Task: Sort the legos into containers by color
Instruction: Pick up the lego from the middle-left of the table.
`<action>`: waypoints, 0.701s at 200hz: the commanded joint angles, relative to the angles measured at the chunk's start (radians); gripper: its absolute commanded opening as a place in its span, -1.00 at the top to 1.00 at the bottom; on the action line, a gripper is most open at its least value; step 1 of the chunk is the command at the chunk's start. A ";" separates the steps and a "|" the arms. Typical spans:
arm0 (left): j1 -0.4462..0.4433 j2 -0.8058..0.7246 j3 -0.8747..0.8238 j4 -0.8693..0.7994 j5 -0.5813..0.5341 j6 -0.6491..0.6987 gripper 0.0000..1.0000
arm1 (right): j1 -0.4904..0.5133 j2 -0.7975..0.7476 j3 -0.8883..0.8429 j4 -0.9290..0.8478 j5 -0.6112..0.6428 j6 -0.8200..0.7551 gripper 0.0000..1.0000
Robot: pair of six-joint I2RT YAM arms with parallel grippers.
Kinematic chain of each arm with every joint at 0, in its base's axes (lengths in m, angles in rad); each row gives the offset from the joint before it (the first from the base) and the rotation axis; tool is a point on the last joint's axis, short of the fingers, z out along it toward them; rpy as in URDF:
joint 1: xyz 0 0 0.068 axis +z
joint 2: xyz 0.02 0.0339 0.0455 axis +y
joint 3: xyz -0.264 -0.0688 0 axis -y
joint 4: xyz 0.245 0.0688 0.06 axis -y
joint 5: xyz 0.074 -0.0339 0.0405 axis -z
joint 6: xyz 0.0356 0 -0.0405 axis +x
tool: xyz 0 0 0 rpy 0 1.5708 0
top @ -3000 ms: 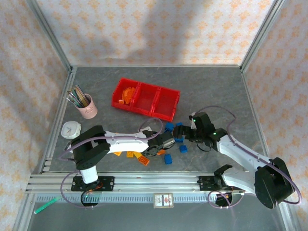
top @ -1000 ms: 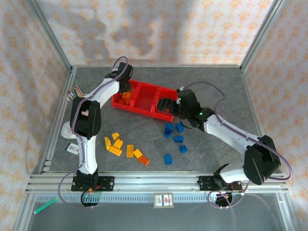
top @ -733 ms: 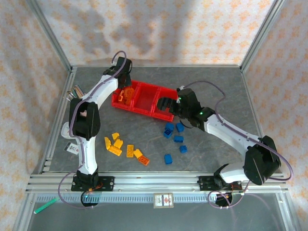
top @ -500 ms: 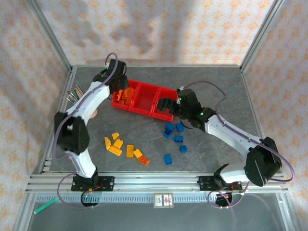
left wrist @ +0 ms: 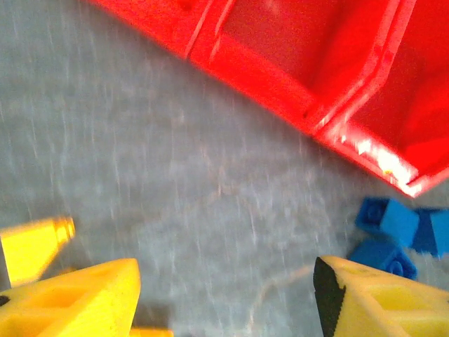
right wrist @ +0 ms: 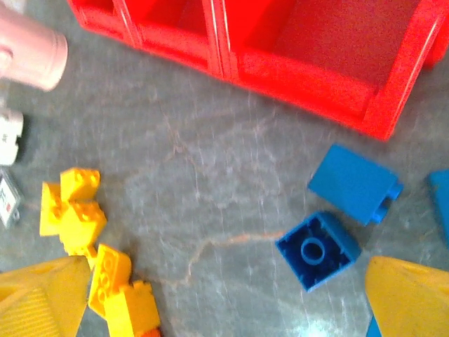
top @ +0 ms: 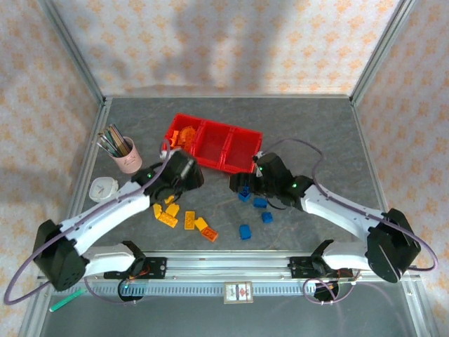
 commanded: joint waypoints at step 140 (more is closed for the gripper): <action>-0.646 0.158 -0.171 0.000 -0.064 -0.979 -0.42 | 0.080 -0.220 -0.275 0.135 0.013 -0.025 -1.00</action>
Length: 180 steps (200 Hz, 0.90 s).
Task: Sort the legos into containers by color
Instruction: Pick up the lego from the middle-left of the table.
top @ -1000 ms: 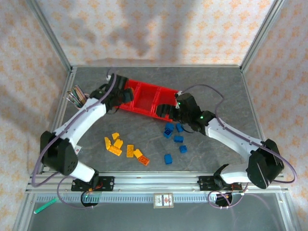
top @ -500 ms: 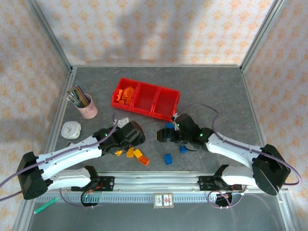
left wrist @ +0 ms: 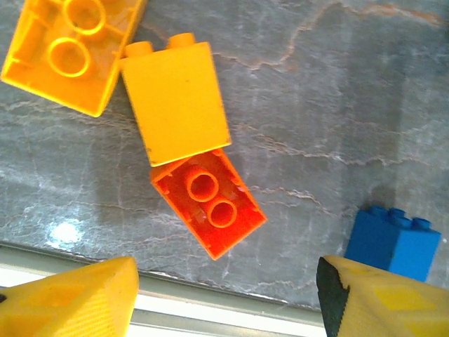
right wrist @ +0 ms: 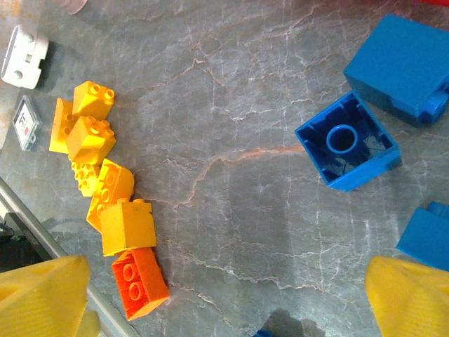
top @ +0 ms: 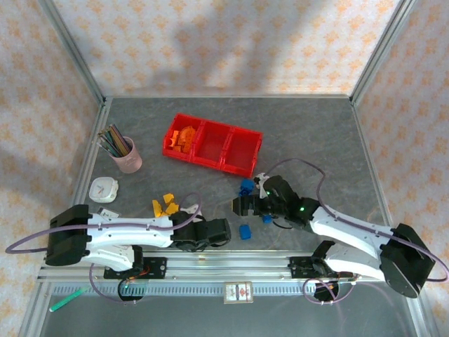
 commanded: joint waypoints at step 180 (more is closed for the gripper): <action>0.135 0.273 0.068 0.105 -0.031 0.156 0.03 | -0.117 -0.069 -0.001 -0.069 0.038 -0.066 -1.00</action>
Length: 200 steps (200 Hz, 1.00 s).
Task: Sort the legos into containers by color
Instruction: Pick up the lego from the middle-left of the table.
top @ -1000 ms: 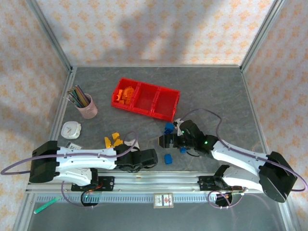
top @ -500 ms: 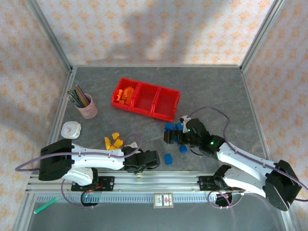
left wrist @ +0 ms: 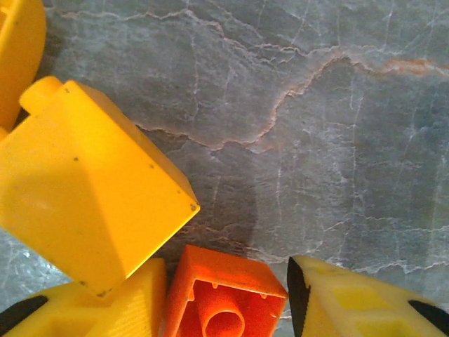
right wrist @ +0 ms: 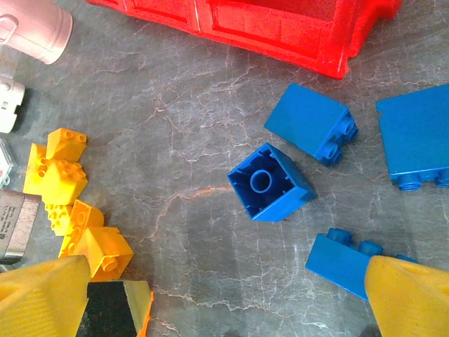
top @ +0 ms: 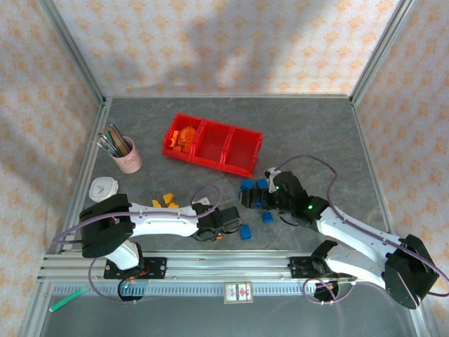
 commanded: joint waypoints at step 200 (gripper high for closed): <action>0.212 -0.137 0.298 -0.321 -0.207 0.491 0.33 | -0.013 0.081 0.249 -0.073 0.109 0.002 -1.00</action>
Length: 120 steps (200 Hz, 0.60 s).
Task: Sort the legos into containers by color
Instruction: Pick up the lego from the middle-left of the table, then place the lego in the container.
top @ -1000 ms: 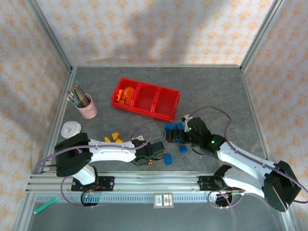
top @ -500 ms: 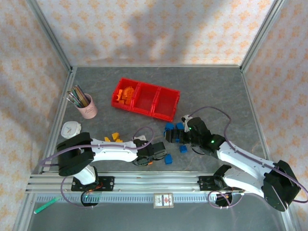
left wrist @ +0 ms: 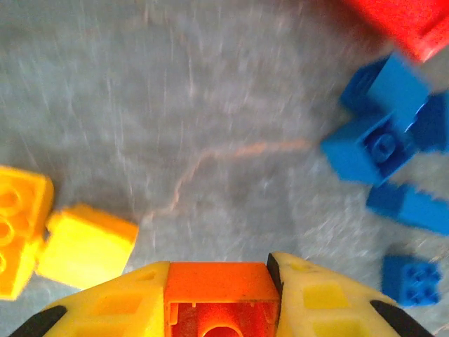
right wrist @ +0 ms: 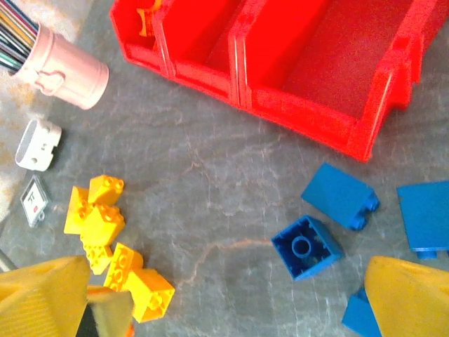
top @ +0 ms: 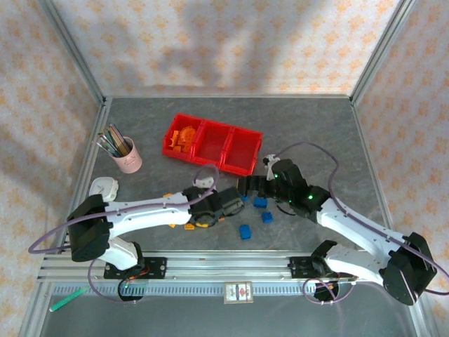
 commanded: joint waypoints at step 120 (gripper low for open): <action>0.760 0.334 0.445 0.157 0.026 0.819 0.34 | -0.019 0.251 0.224 0.013 0.127 0.101 -1.00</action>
